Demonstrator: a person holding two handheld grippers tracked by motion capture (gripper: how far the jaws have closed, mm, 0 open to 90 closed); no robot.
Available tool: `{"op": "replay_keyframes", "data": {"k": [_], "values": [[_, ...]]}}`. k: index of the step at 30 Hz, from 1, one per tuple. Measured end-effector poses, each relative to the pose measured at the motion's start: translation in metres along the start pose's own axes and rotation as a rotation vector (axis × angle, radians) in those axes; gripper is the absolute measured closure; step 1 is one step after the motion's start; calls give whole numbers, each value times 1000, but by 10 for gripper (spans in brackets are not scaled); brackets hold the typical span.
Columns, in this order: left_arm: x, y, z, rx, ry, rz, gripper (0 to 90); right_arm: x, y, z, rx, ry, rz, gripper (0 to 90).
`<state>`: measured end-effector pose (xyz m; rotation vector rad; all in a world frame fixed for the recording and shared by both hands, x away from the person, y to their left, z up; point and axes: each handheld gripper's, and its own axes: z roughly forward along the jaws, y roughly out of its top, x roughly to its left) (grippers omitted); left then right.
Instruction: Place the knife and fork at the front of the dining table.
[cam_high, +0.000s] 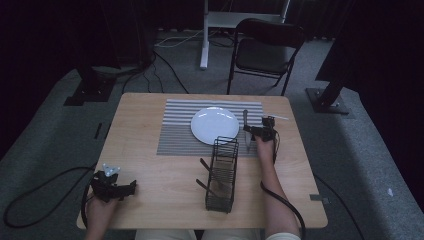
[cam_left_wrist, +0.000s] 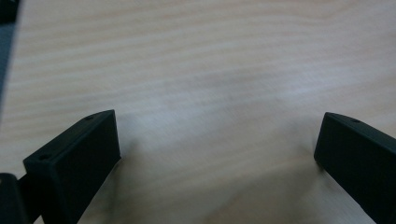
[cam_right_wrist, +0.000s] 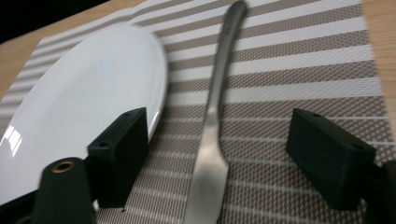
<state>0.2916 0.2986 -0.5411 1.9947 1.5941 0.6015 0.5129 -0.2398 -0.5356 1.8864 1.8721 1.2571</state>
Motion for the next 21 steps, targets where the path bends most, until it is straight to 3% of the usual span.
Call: {"op": "replay_keyframes", "data": {"k": [2, 3, 5, 7, 9, 11, 14, 21], "values": [[-2, -1, -2, 13, -14, 13, 0, 2, -4, -4, -4, -6, -37, 174], [-3, -1, -3, 19, -17, -3, 0, 3, -6, -6, -6, -7, -51, 174], [-4, 1, -6, 21, -87, -34, 0, 5, -10, -11, -9, -1, -70, 174], [-8, 3, -10, 23, -95, -40, 0, 6, -14, -17, -6, -3, -82, 174], [-10, 5, -16, -5, -159, -38, 0, 7, -17, -24, -7, 2, -98, 160], [-14, 7, -19, -15, -175, -41, 0, 8, -22, -31, -13, 27, -129, 137], [-19, 8, -18, -2, -190, -27, 0, 9, -28, -39, 0, 16, -171, 136], [-30, 9, -18, -2, -247, 27, 0, 6, -45, -53, -18, 30, -183, 119]]}}
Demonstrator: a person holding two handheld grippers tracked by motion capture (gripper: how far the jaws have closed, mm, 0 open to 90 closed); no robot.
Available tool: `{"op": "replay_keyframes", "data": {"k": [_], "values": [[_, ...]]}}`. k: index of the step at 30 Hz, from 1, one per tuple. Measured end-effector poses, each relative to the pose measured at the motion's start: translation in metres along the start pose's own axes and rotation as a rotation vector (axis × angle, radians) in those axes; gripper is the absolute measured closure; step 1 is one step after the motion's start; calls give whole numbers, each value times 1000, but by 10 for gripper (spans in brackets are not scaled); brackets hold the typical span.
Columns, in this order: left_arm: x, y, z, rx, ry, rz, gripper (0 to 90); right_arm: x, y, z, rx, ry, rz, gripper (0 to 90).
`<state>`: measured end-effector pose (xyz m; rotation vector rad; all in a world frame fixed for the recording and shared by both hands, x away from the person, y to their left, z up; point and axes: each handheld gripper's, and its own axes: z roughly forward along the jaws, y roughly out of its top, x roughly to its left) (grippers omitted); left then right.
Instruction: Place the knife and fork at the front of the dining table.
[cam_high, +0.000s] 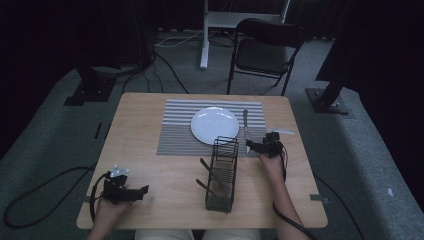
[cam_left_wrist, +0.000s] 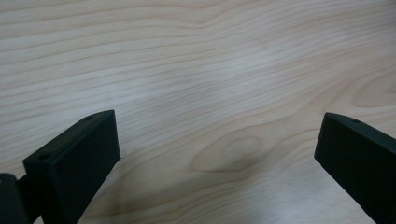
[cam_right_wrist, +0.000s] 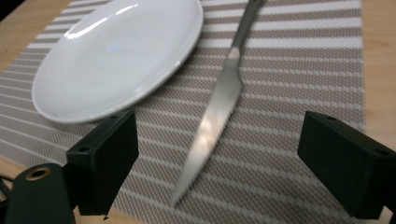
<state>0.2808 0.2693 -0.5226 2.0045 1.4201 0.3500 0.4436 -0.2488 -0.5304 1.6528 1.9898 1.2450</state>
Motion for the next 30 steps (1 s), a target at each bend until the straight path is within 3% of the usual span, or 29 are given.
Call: {"op": "replay_keyframes", "data": {"k": [5, 6, 9, 14, 20, 30], "values": [[-13, 4, -8, -92, -94, 6, 0, -1, -17, -16, -18, 2, -17, 115], [-13, 4, -8, -92, -94, 6, 0, -1, -17, -16, -18, 2, -17, 115], [-24, 11, -14, -134, -117, 53, 0, 0, -24, -25, -19, 0, -35, 115], [-43, 27, -17, -157, -179, 87, 0, 4, -39, -40, -29, 29, -58, 115], [-69, 45, -15, -171, -229, 154, 0, 4, -61, -55, 7, 33, -92, 116], [-100, 64, -7, -195, -310, 202, 27, 8, -85, -83, -22, 35, -110, 116]]}}
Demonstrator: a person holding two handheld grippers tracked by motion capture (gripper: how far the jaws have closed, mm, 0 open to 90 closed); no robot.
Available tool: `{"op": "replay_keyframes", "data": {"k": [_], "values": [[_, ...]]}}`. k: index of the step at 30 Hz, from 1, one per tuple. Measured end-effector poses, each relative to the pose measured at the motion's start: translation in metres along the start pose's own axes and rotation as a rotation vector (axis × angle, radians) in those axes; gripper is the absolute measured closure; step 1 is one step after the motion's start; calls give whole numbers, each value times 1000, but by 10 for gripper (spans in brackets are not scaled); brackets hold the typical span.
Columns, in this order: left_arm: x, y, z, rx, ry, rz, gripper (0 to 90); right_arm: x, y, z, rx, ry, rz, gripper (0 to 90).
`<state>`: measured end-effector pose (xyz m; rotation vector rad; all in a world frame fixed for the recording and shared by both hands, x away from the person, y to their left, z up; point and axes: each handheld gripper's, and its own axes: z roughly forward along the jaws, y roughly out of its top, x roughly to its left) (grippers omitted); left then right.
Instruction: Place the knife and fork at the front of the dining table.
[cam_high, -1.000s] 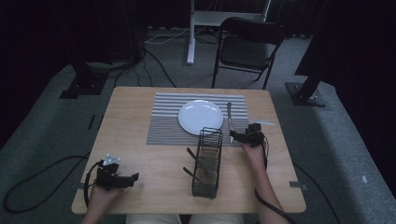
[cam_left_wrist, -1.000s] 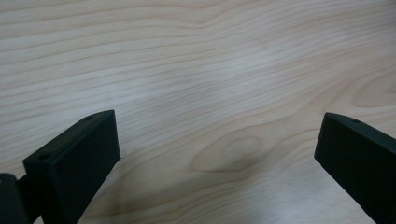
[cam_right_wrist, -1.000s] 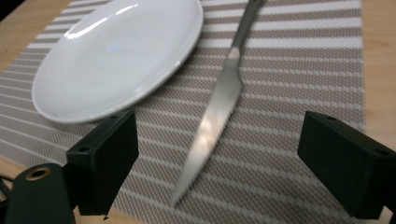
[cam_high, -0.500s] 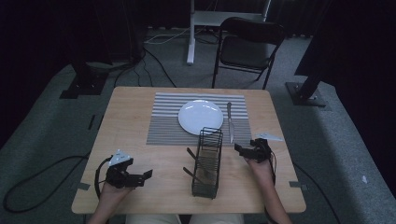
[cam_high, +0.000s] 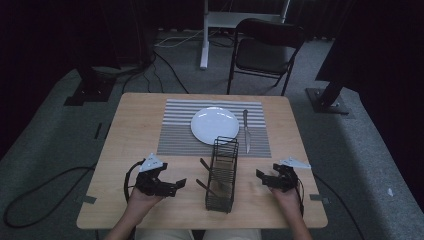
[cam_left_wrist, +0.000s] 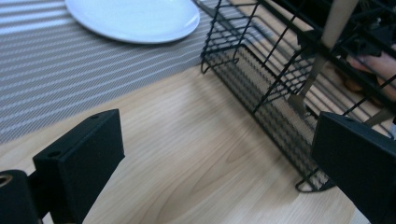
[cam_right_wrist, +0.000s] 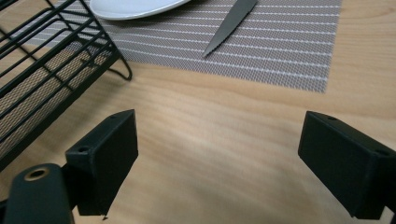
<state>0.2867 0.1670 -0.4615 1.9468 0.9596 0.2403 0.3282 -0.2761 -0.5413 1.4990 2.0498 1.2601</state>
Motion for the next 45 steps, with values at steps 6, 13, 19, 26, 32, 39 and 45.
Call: {"op": "replay_keyframes", "data": {"k": [6, 13, 19, 26, 32, 39, 45], "values": [[-12, 13, 8, -7, -36, 36, 41, 2, -13, -17, 9, -39, -3, 116], [-21, 22, 15, -23, -88, 75, 149, 1, -30, -38, -12, -57, 0, 116], [-29, 28, 18, -48, -159, 77, 249, -1, -45, -57, -26, -81, 8, 119], [-38, 33, 28, -40, -213, 94, 409, -6, -57, -71, -47, -92, 33, 119], [-46, 36, 37, -22, -224, 118, 580, -5, -58, -70, -42, -85, 28, 140], [-45, 36, 44, -25, -224, 94, 720, -5, -58, -70, -39, -75, 27, 141], [-47, 37, 41, -39, -225, 95, 803, -5, -58, -69, -33, -68, 24, 141]]}}
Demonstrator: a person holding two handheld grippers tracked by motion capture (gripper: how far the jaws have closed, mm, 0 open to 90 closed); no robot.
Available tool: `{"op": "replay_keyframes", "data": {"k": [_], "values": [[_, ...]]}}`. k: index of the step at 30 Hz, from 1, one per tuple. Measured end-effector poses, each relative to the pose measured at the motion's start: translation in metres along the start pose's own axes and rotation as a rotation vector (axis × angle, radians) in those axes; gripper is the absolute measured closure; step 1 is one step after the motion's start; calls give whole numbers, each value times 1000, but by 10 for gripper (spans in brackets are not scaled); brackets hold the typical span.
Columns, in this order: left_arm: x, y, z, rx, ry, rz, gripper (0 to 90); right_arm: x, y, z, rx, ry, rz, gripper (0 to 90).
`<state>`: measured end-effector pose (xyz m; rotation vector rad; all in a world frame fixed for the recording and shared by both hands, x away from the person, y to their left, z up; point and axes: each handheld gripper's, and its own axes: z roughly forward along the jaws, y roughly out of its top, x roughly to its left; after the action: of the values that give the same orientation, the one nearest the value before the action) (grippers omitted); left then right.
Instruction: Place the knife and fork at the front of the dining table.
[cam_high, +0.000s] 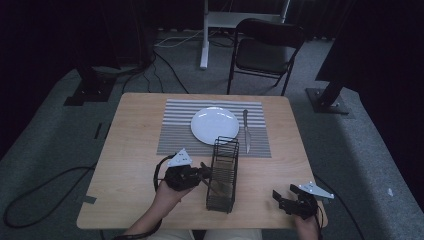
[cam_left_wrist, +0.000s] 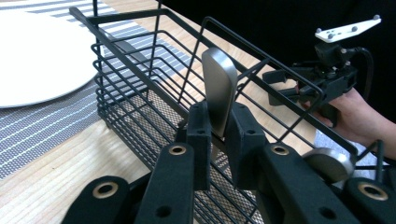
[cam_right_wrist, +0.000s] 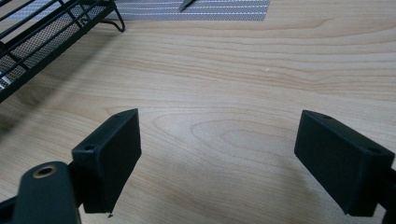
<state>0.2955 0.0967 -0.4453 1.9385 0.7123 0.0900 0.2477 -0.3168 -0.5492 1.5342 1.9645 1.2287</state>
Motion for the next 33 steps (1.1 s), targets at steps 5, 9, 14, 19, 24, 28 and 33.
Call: {"op": "replay_keyframes", "data": {"k": [5, 9, 14, 19, 24, 28, 33], "values": [[-6, 4, -4, -7, -10, 26, 848, 0, 0, 1, 1, 3, 2, 141], [-11, 5, -4, 0, -12, 58, 863, -1, 0, 0, 1, 9, 8, 141], [-10, 6, -7, -22, -29, 45, 862, -1, 0, 1, 5, 15, 11, 141], [-9, 8, -11, -43, -46, 40, 863, -2, 0, 1, 5, 18, 19, 141], [-11, 14, -15, -66, -53, 60, 864, -2, 0, 1, 6, 19, 19, 141], [-12, 19, -17, -78, -42, 67, 864, -2, 0, 1, 7, 19, 20, 141], [-11, 25, -24, -105, -43, 66, 864, -3, 0, 1, 7, 23, 24, 141]]}}
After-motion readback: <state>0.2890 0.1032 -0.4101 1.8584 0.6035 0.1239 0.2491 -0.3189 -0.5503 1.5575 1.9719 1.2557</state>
